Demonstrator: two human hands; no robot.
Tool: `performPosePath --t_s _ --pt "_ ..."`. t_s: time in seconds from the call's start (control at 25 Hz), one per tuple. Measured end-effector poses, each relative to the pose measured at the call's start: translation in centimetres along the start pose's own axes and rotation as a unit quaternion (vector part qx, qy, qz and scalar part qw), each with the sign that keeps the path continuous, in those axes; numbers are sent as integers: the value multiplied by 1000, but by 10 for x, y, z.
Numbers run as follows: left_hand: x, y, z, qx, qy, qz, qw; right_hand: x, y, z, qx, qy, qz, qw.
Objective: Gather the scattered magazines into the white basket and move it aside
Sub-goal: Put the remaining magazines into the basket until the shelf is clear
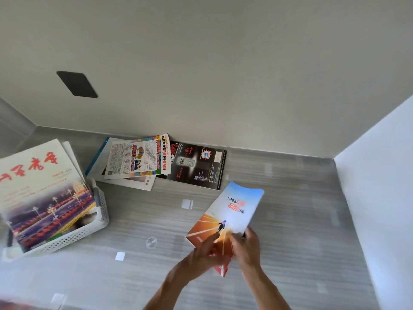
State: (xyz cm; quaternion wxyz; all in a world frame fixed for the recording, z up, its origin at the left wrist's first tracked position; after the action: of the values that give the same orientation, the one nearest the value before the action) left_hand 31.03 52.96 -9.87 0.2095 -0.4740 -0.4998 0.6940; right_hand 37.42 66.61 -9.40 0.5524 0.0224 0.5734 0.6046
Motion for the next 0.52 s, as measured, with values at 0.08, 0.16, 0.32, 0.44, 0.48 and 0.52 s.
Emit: performPosePath --t_s 0.08,0.16,0.32,0.44,0.48,0.52 --pt "-1 -32 21 -109 -48 -72 990 -42 31 -17 -70 26 177 981" --pt "-8 -63 49 -76 -130 -146 978 -75 50 -31 -121 116 288 943" --pt "-43 -59 99 -94 -277 -166 942 -50 55 -3 -158 102 253 949" --pt "-69 -22 117 -84 -251 -109 958 -10 36 -3 -168 153 120 966" --pt "-79 -10 123 -69 -259 -93 959 -6 33 -21 -189 215 118 951" --pt "-91 -1 126 -63 -273 -80 957 -9 30 -41 -206 271 119 933"
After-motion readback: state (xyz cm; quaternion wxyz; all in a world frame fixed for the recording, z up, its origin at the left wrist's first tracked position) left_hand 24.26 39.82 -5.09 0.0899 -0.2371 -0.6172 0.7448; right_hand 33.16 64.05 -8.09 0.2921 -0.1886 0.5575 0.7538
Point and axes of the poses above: each hand's wrist, its own x-axis towards the middle knuckle, its own z-axis out of the back of the hand, y = z × x, the point moved 7 cm from there along x, towards the middle knuckle, and after that the axes turned 10 degrees about -z, right-handed, at the moved point
